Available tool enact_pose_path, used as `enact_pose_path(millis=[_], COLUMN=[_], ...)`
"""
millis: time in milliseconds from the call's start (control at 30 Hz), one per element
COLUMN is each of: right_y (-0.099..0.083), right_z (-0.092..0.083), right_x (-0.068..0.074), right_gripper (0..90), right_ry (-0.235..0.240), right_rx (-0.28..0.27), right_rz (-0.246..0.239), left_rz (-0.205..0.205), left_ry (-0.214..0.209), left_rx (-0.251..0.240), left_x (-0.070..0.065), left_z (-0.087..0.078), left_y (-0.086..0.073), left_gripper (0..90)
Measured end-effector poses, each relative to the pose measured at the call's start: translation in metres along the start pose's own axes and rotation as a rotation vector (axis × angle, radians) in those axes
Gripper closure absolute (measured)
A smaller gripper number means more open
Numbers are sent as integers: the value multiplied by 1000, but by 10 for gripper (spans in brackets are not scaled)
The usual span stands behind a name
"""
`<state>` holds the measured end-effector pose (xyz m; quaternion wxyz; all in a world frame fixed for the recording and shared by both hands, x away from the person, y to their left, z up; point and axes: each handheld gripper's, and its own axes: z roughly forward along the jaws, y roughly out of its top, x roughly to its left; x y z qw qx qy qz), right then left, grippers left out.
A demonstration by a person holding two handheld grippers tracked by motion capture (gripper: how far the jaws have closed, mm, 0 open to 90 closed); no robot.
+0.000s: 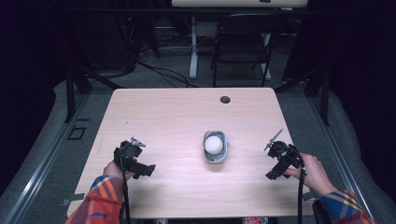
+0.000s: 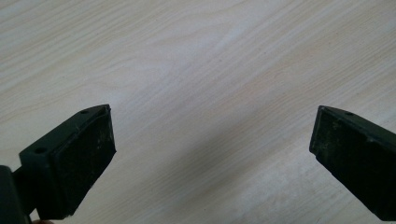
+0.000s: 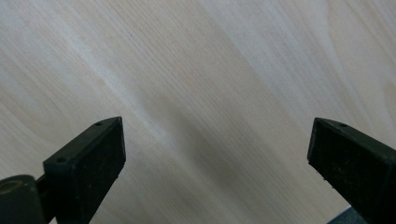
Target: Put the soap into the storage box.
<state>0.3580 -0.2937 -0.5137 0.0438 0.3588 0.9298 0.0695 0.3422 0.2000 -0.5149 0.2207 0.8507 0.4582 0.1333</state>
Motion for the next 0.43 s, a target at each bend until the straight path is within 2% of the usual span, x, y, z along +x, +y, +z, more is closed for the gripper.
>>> enact_pose_path(millis=[100,133,167,267,333,433], right_y=[-4,-8,-8,-11,-10,-10], right_z=[3,9,9,15,15,14], right_x=[0,1,1,2,1,1], right_gripper=[47,56,56,63,74,80], right_ry=[-5,15,15,9,-5,-3], right_rx=[-1,-18,-18,-9,15,17], right_rz=[3,24,24,29,20,12], left_rz=[2,5,5,7,7,8], left_ry=[-1,-5,-5,-8,-8,-9], left_rx=[1,0,0,0,0,-1], left_x=[0,0,0,0,0,0], left_z=[0,0,0,0,0,0], left_y=[0,0,0,0,0,0], left_gripper=[1,1,2,1,1,2])
